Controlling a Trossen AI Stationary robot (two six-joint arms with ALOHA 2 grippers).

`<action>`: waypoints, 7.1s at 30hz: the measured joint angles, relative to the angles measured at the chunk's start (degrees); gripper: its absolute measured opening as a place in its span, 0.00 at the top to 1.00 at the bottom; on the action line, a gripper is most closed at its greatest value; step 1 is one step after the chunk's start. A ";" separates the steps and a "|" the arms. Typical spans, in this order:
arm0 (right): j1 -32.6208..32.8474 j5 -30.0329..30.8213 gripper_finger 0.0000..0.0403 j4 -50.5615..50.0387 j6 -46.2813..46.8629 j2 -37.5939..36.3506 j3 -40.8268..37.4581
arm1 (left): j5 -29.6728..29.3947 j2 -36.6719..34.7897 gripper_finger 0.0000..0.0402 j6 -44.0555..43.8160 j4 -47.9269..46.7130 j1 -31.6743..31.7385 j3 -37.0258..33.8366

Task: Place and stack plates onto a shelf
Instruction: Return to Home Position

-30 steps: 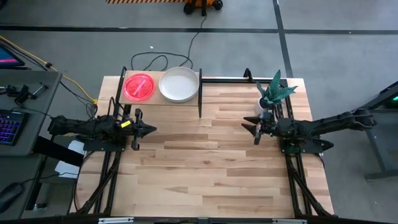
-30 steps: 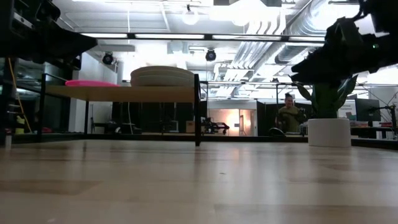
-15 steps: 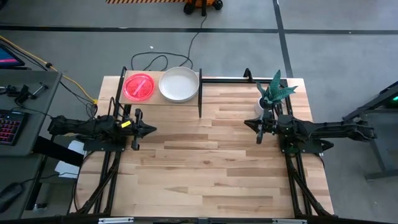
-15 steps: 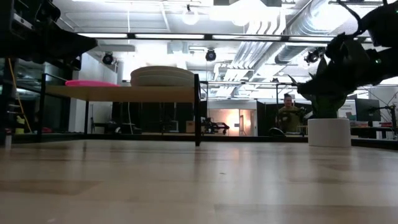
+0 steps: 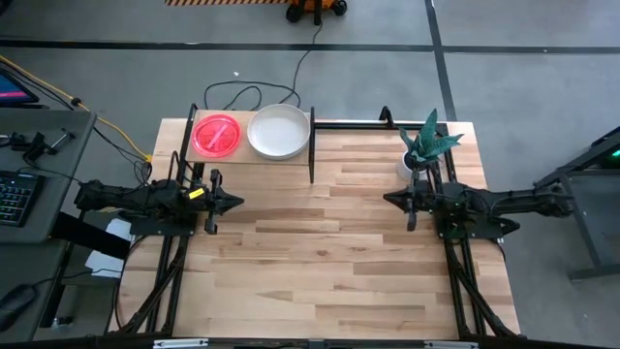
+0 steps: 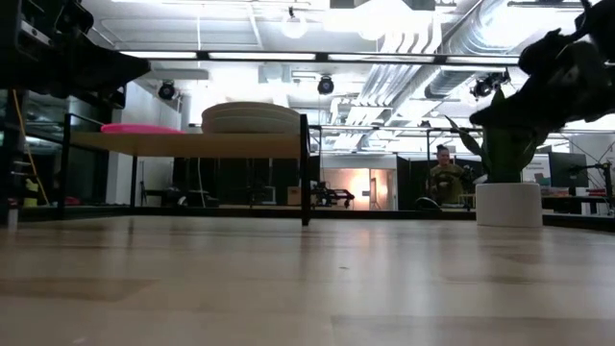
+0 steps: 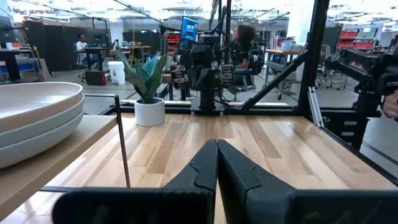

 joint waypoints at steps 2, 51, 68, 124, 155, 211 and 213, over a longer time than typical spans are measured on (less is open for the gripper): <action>0.08 0.00 1.00 0.00 -0.70 -1.25 0.00 | 0.01 -0.01 1.00 0.00 0.00 0.00 -0.01; 6.02 -1.73 1.00 -0.20 1.48 -10.96 -0.07 | 0.00 -0.25 1.00 -0.01 0.14 0.00 0.00; 6.02 -1.71 1.00 -0.16 1.39 -10.96 -0.09 | 0.00 -0.25 1.00 -0.02 0.01 -0.02 0.01; 6.02 -1.69 1.00 -0.16 1.36 -10.94 -0.11 | -1.19 1.47 1.00 -0.04 1.02 -2.22 0.04; 6.00 -1.69 1.00 -0.13 1.36 -10.95 -0.11 | -1.25 4.51 1.00 -0.02 -0.48 -4.90 -0.03; 6.02 -1.69 1.00 -0.16 1.36 -10.94 -0.11 | -1.25 4.51 1.00 -0.02 -0.44 -4.90 0.01; 6.00 -1.69 1.00 -0.15 1.36 -10.95 -0.11 | -1.25 4.51 1.00 -0.02 -0.44 -4.90 0.01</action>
